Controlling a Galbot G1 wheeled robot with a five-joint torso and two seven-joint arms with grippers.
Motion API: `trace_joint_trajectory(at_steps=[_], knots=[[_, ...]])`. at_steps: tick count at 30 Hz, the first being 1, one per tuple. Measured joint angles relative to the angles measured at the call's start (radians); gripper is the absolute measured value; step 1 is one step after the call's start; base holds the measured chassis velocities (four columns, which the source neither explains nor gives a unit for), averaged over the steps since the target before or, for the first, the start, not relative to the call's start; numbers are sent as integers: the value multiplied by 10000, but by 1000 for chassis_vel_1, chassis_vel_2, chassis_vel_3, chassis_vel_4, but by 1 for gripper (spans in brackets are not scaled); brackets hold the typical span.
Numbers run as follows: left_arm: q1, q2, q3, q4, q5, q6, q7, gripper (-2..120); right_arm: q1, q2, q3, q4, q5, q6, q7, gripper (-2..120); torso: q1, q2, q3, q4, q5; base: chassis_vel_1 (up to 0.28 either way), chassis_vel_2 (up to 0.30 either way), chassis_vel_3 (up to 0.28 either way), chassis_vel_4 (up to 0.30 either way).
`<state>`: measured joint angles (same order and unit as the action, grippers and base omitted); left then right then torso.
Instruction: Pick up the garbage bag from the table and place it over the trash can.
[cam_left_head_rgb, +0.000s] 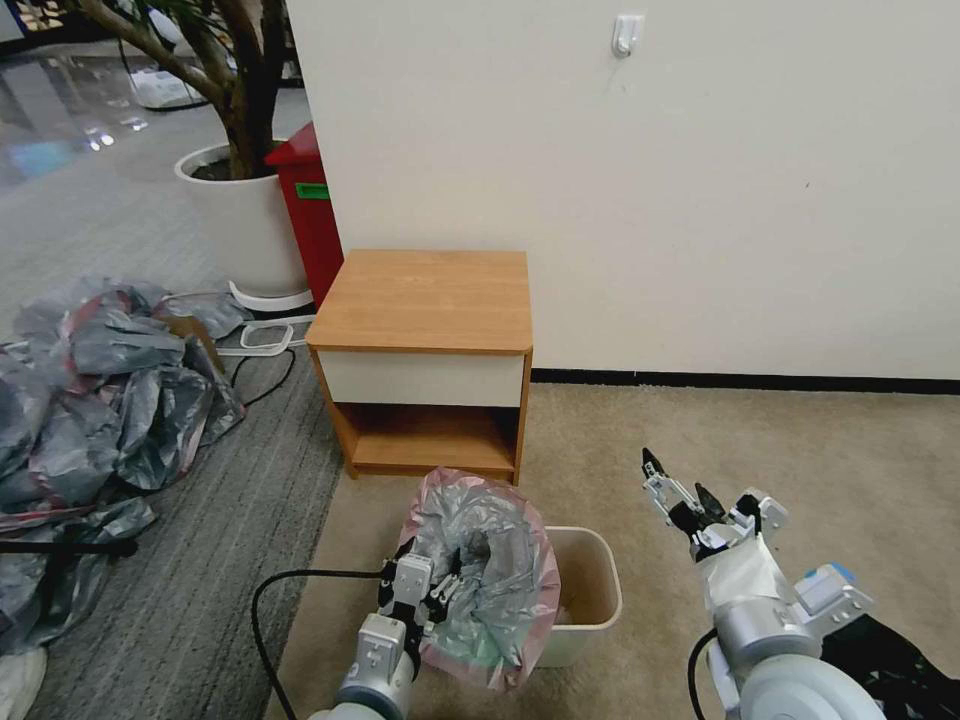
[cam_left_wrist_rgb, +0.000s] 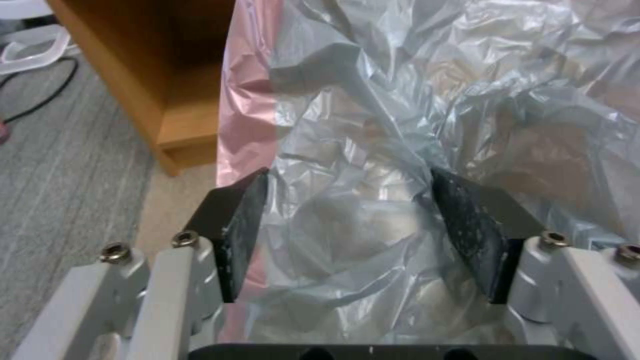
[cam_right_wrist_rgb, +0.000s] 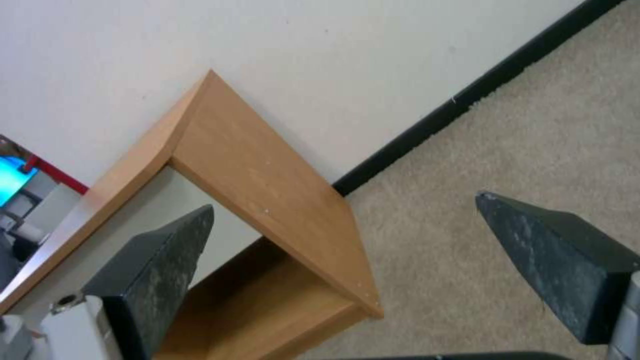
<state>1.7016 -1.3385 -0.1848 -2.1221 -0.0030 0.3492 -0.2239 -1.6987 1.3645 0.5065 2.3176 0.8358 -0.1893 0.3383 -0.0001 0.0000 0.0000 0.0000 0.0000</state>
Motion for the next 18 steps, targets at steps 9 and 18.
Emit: trace_joint_trajectory(at_steps=[9,18], knots=[[-10,-28,323,52,-3,402,-303,57,-13,56,-193,-199,-41,37,35,100,0,0,0,0,-1,0,0,0,0],[-174,-90,585,195,-425,804,-703,53,34,141,-396,-386,-239,85,52,100,0,0,0,0,0,0,0,0,0]])
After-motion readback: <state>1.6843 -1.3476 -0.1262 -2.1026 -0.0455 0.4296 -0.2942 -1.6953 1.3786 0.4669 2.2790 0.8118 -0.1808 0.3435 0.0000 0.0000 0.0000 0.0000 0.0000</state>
